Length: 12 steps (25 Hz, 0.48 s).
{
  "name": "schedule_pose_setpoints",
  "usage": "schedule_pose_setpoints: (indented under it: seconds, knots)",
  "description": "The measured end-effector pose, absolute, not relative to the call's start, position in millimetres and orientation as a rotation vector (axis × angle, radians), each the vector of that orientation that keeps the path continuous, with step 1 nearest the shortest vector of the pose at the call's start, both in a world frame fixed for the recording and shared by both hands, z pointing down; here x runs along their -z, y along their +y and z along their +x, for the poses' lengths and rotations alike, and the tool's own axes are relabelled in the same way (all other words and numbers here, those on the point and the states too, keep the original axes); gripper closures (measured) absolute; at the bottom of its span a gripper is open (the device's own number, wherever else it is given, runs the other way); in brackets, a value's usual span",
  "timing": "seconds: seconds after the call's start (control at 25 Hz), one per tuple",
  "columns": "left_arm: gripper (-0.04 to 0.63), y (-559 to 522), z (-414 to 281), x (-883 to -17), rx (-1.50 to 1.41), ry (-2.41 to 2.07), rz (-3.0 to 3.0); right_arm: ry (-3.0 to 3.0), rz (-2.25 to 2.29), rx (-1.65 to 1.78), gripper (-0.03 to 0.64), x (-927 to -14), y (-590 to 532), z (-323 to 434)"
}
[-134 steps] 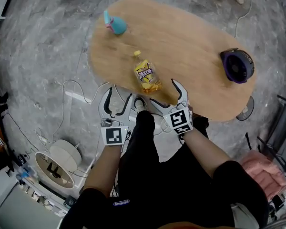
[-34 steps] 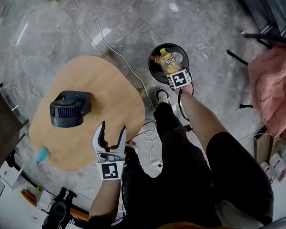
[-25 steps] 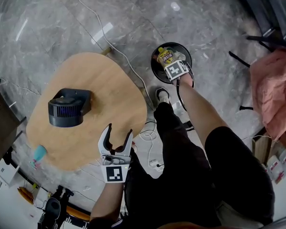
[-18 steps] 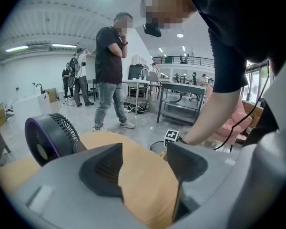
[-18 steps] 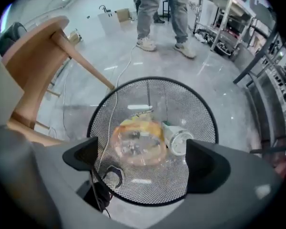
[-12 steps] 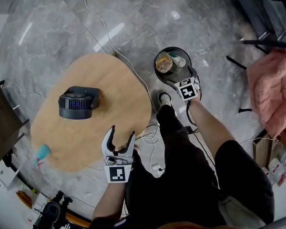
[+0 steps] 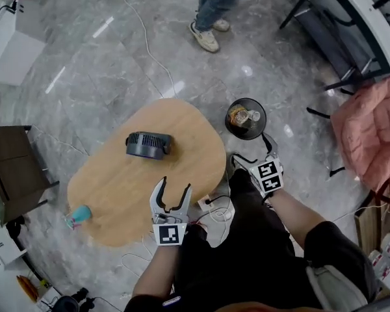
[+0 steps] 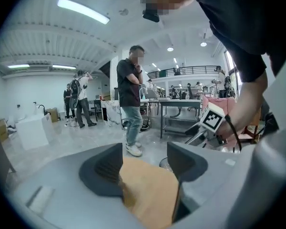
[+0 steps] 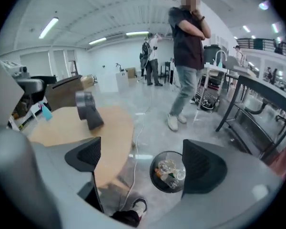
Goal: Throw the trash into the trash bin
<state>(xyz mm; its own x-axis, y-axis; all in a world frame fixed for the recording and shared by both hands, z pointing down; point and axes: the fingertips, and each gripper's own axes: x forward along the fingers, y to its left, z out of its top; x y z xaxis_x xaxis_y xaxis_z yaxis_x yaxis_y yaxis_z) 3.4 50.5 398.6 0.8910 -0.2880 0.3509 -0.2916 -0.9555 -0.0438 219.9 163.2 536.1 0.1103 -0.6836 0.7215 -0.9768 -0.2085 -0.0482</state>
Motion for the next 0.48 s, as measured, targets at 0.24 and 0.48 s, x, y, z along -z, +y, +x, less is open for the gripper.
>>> schedule_pose_setpoints:
  seconds: [0.24,0.48]
  knots:
    - [0.189,19,-76,-317,-0.541,-0.718,3.054,-1.915,2.078,-0.734,0.104,-366,127,129]
    - [0.201,-18,-146,-200,-0.448,-0.977,3.068,-2.251,1.982,-0.503,0.141,-211,68,32]
